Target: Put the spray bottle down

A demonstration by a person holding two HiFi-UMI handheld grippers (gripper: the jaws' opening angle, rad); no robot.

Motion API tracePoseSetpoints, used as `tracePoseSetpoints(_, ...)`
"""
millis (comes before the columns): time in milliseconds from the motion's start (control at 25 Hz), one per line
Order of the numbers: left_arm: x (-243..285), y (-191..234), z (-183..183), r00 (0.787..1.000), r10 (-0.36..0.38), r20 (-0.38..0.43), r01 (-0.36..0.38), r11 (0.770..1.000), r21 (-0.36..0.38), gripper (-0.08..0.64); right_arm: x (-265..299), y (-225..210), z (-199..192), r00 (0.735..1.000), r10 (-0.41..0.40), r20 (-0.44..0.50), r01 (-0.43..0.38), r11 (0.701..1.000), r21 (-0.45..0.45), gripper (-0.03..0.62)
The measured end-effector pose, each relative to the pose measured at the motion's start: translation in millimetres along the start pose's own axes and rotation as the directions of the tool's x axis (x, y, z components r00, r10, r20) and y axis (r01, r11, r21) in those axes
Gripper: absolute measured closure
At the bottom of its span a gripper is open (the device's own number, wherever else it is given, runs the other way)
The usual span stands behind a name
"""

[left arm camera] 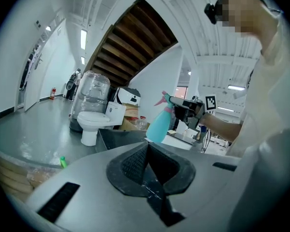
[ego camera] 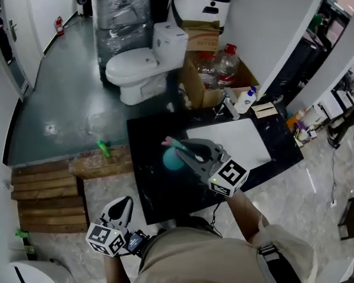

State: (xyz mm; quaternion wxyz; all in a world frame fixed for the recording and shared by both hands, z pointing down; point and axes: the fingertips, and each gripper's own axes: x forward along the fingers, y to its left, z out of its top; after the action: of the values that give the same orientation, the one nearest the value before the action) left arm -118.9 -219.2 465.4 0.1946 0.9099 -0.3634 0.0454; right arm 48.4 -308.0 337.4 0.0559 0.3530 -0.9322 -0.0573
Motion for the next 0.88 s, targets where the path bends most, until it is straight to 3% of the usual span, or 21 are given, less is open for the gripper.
tracePoseSetpoints(640,70.4,-13.5,9.4,0.996,-0.087,-0.006,0.087,0.996,-0.010,0.549,-34.1,-44.5,-15.1,0.998,-0.059,-0.038,0.060,0.998,0.021,0.520)
tracePoseSetpoints(880,80.4,-11.8,14.8,0.996,-0.088,-0.014,0.088,0.996,-0.010,0.549,-31.8,-59.7,-15.6,0.996,-0.073,-0.042,0.074,0.997,0.020,0.520)
